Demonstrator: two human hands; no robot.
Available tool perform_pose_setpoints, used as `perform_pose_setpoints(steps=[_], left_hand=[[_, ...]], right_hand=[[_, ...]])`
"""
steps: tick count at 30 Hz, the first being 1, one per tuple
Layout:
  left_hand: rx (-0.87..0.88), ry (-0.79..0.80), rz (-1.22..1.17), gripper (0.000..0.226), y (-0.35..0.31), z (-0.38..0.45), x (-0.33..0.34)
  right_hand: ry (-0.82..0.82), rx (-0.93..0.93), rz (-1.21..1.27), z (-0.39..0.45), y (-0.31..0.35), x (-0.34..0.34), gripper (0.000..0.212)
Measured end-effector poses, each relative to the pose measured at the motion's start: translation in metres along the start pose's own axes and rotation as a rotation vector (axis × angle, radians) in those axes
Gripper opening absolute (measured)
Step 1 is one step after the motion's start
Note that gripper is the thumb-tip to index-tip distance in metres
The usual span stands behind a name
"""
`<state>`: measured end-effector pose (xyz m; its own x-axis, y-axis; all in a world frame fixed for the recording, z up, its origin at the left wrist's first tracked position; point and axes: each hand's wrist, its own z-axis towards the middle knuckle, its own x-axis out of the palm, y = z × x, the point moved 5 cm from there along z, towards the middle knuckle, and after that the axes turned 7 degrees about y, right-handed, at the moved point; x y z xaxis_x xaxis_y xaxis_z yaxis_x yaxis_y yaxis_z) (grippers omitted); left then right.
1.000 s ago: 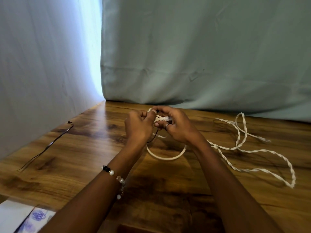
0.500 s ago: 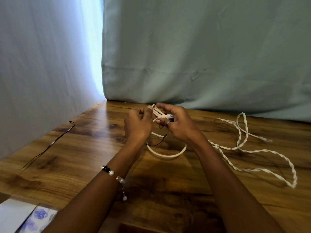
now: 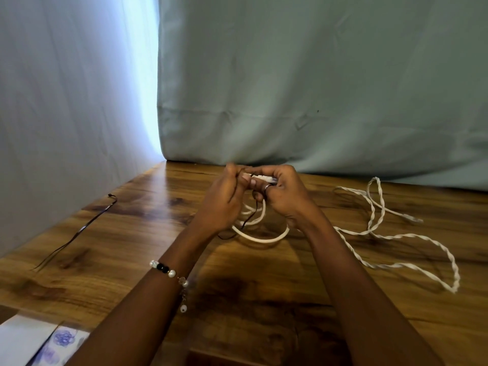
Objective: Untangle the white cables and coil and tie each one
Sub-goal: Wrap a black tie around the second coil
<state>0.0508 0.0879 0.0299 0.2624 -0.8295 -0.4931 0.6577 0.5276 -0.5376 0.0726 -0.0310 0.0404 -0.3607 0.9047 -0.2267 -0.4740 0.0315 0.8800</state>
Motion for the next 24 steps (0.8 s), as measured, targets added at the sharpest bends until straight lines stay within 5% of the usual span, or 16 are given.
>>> perform_pose_setpoints(steps=[24], left_hand=[[-0.117,-0.228,0.078,0.023,0.005,-0.006,-0.013]], right_hand=[[-0.096,0.093,0.206,-0.001,0.003,0.009,0.011]])
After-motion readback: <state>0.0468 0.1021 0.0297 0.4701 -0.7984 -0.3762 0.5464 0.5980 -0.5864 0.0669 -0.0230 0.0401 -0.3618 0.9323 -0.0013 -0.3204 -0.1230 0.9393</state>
